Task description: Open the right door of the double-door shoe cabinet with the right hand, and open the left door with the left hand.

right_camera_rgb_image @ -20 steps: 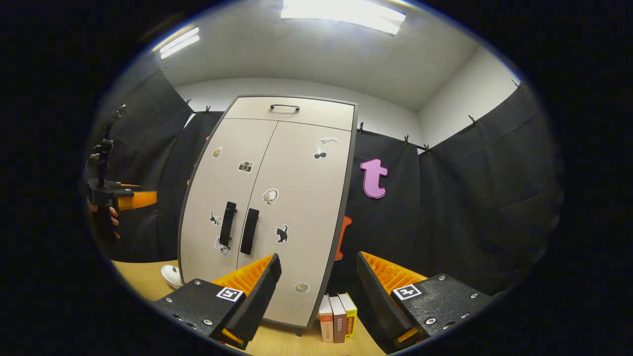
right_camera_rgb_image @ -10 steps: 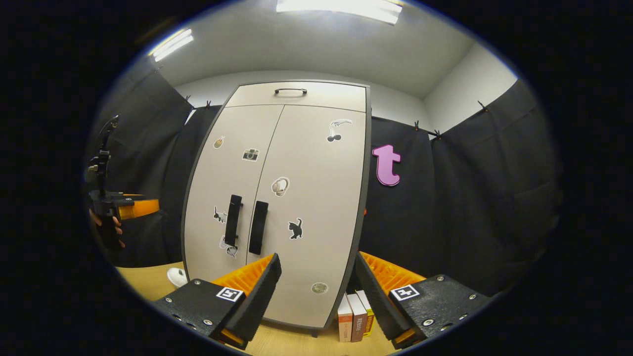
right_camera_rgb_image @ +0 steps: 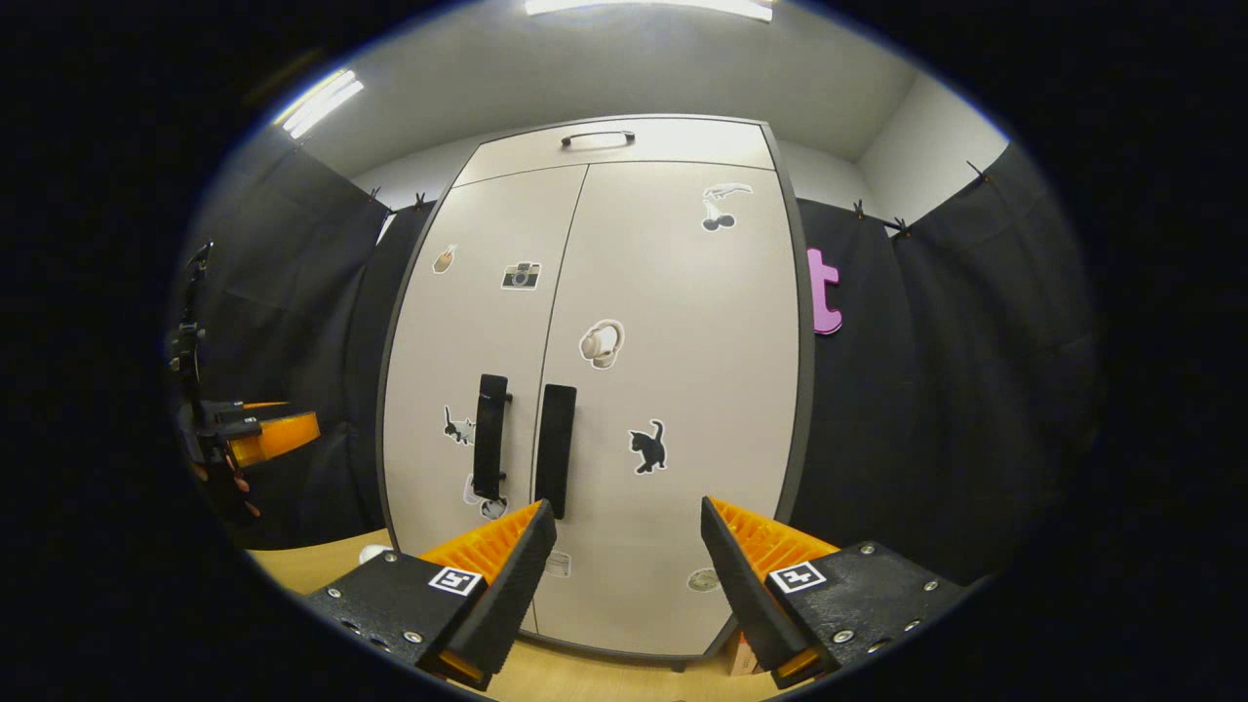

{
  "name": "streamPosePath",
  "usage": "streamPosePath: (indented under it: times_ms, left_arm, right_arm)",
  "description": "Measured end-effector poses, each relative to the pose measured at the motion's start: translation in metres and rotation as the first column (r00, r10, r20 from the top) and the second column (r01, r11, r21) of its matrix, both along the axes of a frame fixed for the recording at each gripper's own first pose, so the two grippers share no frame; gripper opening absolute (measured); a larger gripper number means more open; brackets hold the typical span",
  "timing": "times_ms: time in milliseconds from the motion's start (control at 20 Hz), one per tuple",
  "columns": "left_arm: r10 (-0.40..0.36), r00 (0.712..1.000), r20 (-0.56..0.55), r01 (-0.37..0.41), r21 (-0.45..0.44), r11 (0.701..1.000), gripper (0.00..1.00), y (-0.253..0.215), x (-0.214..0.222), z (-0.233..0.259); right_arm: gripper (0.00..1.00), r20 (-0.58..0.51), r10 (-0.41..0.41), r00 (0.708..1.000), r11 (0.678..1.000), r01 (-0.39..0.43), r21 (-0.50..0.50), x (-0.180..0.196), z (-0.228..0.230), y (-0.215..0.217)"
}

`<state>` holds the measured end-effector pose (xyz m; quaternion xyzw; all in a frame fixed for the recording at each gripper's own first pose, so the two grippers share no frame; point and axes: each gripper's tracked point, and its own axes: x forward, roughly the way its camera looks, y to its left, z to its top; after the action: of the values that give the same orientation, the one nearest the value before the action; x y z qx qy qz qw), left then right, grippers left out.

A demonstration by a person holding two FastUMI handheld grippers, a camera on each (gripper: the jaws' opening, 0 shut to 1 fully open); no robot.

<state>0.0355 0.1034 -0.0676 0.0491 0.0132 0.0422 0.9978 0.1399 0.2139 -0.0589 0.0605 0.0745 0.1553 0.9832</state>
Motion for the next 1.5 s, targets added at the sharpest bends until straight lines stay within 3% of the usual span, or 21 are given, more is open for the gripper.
streamPosePath:
  times_ms: [300, 550, 700, 900, 1100, 1150, 1500]
  left_arm:
    - [0.014, 1.000, -0.021, -0.015, -0.022, 1.000, 0.96, 0.028, 0.002, -0.020]
    - [0.005, 1.000, -0.024, -0.006, -0.011, 1.000, 0.96, 0.038, 0.000, -0.025]
    - [0.013, 1.000, -0.022, -0.013, 0.006, 1.000, 0.96, 0.041, -0.003, -0.024]
    - [0.009, 1.000, -0.030, -0.008, 0.023, 1.000, 0.98, 0.038, -0.006, -0.025]
    - [0.015, 0.999, -0.038, -0.014, 0.046, 0.999, 0.96, 0.037, -0.009, -0.026]
    - [0.020, 0.999, -0.039, -0.017, 0.055, 0.998, 0.96, 0.038, -0.011, -0.025]
    - [0.026, 0.999, -0.026, -0.024, 0.072, 0.997, 0.95, 0.032, -0.012, -0.019]
  right_arm:
    - [0.90, -0.036, 0.058, 0.998, 0.998, -0.057, 0.038, 0.041, -0.006, 0.054]
    - [0.89, -0.079, 0.051, 0.996, 0.997, -0.047, 0.055, 0.066, -0.010, 0.077]
    - [0.77, -0.124, 0.041, 0.991, 0.997, -0.033, 0.064, 0.079, -0.015, 0.087]
    - [0.70, -0.186, 0.022, 0.982, 0.997, -0.007, 0.082, 0.089, -0.020, 0.096]
    - [0.57, -0.226, -0.064, 0.972, 0.997, 0.072, 0.030, 0.100, -0.034, 0.090]
    - [0.55, -0.245, -0.054, 0.968, 0.997, 0.065, 0.037, 0.101, -0.036, 0.094]
    - [0.35, -0.243, -0.074, 0.967, 0.993, 0.094, 0.074, 0.111, -0.034, 0.097]
